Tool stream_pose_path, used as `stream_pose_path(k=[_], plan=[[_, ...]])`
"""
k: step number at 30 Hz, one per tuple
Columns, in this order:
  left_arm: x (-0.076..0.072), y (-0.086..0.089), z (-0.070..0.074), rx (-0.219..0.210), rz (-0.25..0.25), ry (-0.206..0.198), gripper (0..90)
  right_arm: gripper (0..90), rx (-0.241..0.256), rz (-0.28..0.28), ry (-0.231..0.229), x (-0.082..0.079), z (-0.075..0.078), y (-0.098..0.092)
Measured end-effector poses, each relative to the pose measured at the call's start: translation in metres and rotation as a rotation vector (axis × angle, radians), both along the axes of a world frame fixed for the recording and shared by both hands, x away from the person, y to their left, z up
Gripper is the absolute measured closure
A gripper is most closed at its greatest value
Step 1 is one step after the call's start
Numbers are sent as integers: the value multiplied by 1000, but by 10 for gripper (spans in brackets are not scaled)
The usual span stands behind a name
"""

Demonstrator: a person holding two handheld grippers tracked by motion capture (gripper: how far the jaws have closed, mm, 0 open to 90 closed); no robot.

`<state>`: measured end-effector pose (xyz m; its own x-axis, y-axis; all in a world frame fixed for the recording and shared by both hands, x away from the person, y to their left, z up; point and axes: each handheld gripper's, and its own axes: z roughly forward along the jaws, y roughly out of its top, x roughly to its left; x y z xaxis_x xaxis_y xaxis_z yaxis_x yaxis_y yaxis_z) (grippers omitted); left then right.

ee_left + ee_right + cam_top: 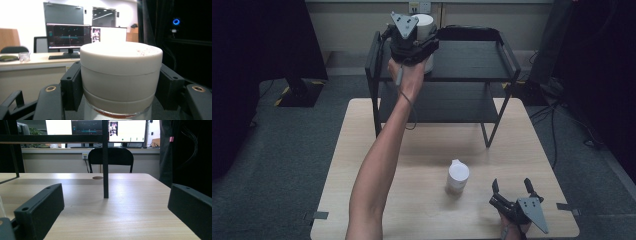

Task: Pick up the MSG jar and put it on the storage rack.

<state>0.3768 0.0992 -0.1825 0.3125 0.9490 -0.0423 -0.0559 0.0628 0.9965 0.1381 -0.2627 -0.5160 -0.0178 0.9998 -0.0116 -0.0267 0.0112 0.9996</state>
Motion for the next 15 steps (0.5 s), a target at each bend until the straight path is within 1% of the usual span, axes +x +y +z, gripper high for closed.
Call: stream_pose_path(k=[4, 5, 9, 11, 13, 15], plan=[[-1, -4, -1, 36, 3, -16, 343, 0, -1, 2, 0, 0, 0, 0], [-2, -5, -1, 39, 5, -17, 343, 0, -1, 2, 1, 0, 0, 0], [-2, -4, -7, 29, 6, -30, 343, 0, -1, 1, 0, 0, 0, 0], [-4, -8, -6, 35, 18, -31, 343, 0, -1, 1, 0, 0, 0, 0], [-3, -7, -4, 40, 16, -24, 344, 0, -1, 1, 0, 0, 0, 0], [-2, -5, -4, 35, 14, -18, 344, 0, -1, 1, 0, 0, 0, 0]])
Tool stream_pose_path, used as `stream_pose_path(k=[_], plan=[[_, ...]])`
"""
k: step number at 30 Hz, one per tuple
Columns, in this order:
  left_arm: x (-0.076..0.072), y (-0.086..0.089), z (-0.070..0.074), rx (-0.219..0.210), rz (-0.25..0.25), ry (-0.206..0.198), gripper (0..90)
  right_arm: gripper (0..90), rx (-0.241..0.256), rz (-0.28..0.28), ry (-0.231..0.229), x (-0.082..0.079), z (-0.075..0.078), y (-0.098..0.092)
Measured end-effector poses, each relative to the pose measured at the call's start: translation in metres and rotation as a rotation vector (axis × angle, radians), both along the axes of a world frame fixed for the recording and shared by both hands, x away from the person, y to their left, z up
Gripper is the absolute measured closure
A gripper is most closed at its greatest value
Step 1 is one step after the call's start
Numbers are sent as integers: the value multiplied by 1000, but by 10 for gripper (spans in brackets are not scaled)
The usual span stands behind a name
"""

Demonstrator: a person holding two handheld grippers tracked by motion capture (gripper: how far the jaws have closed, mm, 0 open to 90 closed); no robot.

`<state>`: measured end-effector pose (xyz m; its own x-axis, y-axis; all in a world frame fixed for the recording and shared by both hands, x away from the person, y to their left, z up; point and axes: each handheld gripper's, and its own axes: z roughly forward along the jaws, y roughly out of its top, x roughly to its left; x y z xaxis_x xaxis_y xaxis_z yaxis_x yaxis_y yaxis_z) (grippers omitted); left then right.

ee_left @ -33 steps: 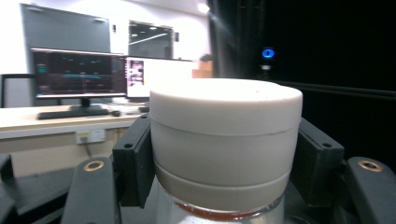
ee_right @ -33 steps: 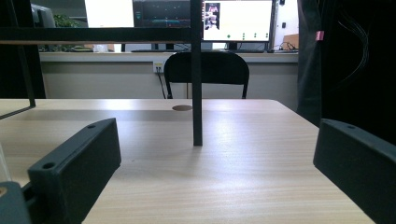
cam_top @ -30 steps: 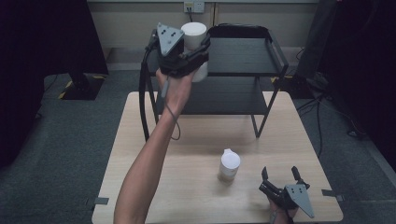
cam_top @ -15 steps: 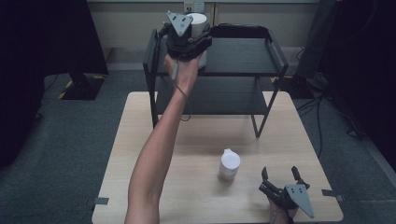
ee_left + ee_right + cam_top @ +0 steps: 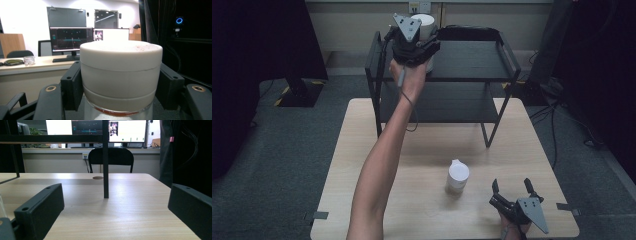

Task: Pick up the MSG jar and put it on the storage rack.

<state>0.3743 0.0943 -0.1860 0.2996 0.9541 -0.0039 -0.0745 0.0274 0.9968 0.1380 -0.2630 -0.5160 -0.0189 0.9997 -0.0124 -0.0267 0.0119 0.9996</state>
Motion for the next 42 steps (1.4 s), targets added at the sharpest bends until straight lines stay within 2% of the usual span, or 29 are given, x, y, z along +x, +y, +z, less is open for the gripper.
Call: stream_pose_path(k=[4, 8, 10, 11, 12, 14, 15, 18, 22, 24, 28, 34, 38, 42], plan=[[0, 0, 0, 4, -2, -2, 343, 0, 0, 0, 0, 0, 0, 0], [-1, -1, 4, 6, 8, 18, 337, 0, 0, -2, 0, 0, 0, 0], [-1, -2, 6, -5, 26, 31, 247, 0, 1, -4, 0, 0, 0, 1], [-1, 0, 5, -29, 18, 31, 215, 0, 1, -4, 0, 0, 0, 1], [-2, 4, 2, -75, 14, 24, 161, 0, 0, -3, 0, 0, 0, 1], [-2, 5, 0, -74, 15, 12, 85, 0, 0, -2, 0, 0, 0, 0], [-3, 2, -1, -42, 26, -4, 58, 0, 1, -2, 0, 0, 0, 0], [-4, 0, -1, -32, 22, -3, 0, 0, 0, -1, 1, 0, 0, 0], [-6, -1, -1, -24, 13, -2, 0, 0, 0, -1, 1, 0, 0, 0], [-11, -3, -8, -35, 28, -38, 0, 0, 0, -1, 1, 0, 0, 0], [-14, 0, -7, -41, 14, -22, 0, 0, 0, -1, 1, 0, 0, 0], [-21, 2, -7, -36, 17, -28, 0, 0, 1, -1, 1, 0, 0, 0], [-26, 8, -9, -60, -1, -33, 0, 0, 0, -1, 1, 0, 0, 0], [-32, 13, -10, -70, -4, -22, 0, 0, 0, -1, 1, 0, 0, 0]])
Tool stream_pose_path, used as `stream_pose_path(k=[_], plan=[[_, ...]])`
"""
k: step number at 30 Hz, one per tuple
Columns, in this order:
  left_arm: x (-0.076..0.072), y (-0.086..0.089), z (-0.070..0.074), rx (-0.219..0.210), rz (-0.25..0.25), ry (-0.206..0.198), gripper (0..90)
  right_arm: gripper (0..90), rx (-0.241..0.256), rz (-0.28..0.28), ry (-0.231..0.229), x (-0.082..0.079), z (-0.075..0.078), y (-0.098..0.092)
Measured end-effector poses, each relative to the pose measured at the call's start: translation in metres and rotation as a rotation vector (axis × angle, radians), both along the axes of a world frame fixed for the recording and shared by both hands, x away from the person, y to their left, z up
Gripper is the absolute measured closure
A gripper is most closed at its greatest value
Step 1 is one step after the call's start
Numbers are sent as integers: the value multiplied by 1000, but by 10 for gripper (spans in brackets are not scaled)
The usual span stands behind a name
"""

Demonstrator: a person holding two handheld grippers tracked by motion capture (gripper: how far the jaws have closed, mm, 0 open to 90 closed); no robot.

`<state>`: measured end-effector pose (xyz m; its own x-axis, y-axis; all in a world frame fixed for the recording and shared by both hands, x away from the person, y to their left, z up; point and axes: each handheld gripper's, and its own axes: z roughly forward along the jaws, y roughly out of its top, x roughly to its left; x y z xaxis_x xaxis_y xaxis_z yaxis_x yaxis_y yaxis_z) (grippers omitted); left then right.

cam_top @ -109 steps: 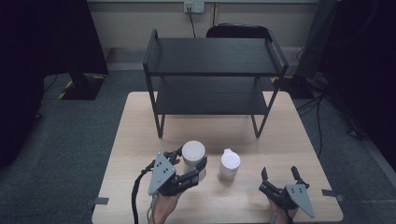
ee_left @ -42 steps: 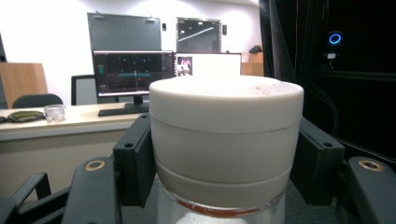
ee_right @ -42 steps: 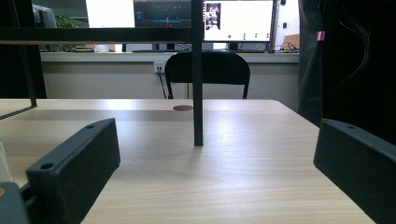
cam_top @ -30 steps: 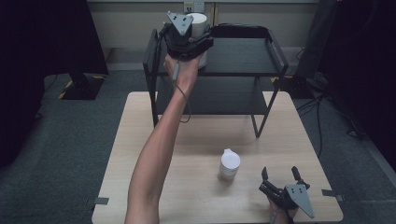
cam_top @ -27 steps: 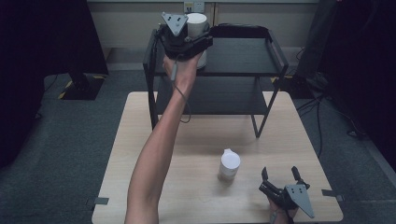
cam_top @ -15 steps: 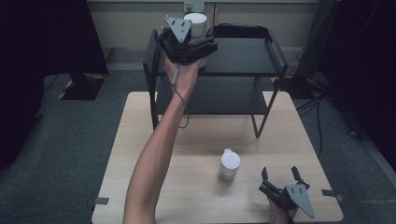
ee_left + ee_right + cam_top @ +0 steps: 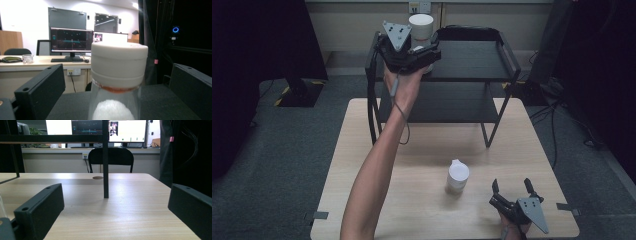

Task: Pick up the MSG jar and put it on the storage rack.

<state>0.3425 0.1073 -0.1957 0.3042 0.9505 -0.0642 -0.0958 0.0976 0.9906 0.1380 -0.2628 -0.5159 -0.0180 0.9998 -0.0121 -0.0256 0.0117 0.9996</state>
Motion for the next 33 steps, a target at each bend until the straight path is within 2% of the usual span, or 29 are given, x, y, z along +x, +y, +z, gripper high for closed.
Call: stream_pose_path(k=[5, 10, 15, 20, 22, 26, 30, 33], plan=[[-12, 4, -3, 16, 10, -11, 0, 0, 0, 0, 0, 0, 0, 0], [-29, 11, -11, 9, 11, -29, 0, 0, 0, -1, -1, 0, 0, 0], [-46, 21, -19, 0, -15, -39, 0, 0, -1, -2, 0, 0, 0, 0], [-65, 26, -31, 14, -13, -61, 0, 0, -1, -1, 0, 0, 0, 0], [-72, 28, -34, 22, -21, -53, 0, 0, -1, -1, 0, 0, 0, 0], [-88, 30, -47, 9, -35, -57, 0, 0, -1, -3, 0, 0, 0, 0], [-104, 33, -63, 1, -37, -40, 0, 0, -1, -4, -1, 0, 0, 1], [-115, 37, -80, -15, -46, -35, 0, 0, -1, -4, -1, 0, 0, 1]])
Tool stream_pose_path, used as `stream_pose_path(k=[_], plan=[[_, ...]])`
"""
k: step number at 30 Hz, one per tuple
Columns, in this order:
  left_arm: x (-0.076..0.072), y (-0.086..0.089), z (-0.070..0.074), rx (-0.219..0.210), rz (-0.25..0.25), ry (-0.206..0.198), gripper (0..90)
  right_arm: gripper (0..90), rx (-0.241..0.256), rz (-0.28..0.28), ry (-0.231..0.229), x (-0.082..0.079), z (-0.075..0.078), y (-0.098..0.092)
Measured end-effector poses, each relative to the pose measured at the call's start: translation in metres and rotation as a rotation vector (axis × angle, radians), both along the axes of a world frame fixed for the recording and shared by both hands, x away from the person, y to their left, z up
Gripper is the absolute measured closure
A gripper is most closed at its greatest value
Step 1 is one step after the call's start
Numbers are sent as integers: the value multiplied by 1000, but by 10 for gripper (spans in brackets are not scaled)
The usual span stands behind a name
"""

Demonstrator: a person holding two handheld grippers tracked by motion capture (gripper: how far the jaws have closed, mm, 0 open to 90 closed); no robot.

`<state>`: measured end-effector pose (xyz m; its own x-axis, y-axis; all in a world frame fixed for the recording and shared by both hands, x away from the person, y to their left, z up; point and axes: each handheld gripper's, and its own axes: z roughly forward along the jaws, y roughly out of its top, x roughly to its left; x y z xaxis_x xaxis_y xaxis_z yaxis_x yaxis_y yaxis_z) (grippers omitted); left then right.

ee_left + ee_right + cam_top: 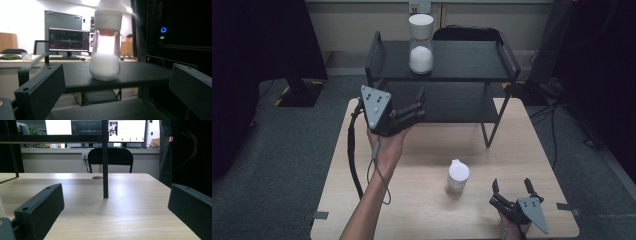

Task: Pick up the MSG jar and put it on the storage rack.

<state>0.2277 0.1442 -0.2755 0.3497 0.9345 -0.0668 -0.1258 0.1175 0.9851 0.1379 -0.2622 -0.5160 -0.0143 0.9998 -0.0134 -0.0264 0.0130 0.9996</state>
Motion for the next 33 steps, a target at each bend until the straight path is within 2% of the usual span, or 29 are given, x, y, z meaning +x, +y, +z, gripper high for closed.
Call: stream_pose_path(k=[4, 7, 8, 11, 14, 18, 20, 23, 27, 30, 32, 33], plan=[[-13, 0, -24, 27, 32, -6, 0, 0, 0, 0, 0, 0, 0, 0], [-20, 1, -42, 24, 46, 8, 0, 0, 0, 0, 0, 0, 0, 0], [-22, 4, -46, 21, 40, 21, 0, 0, 0, -1, -1, 0, 0, 0], [-31, 6, -65, -23, 27, 44, 0, 0, -1, -2, 0, 0, 0, 0], [-43, 3, -86, -27, 54, 22, 0, 0, 0, -3, 0, 0, 0, 1], [-56, 1, -110, 21, 95, 12, 0, 0, 0, -6, -1, 0, 0, 1], [-61, 3, -121, 37, 117, 26, 0, 0, 0, -6, -1, 0, 0, 1], [-64, 9, -140, 20, 147, 50, 0, 0, 0, -6, 0, 0, 0, 1], [-63, 14, -159, 26, 181, 112, 0, 0, 0, -8, -1, 0, 0, 1], [-65, 16, -177, 34, 199, 125, 0, 0, 0, -8, -1, 0, 0, 1], [-68, 16, -191, 40, 222, 118, 0, 0, 0, -9, -1, 0, 0, 1], [-69, 18, -195, 44, 225, 129, 0, 0, 0, -9, -1, 0, 0, 1]])
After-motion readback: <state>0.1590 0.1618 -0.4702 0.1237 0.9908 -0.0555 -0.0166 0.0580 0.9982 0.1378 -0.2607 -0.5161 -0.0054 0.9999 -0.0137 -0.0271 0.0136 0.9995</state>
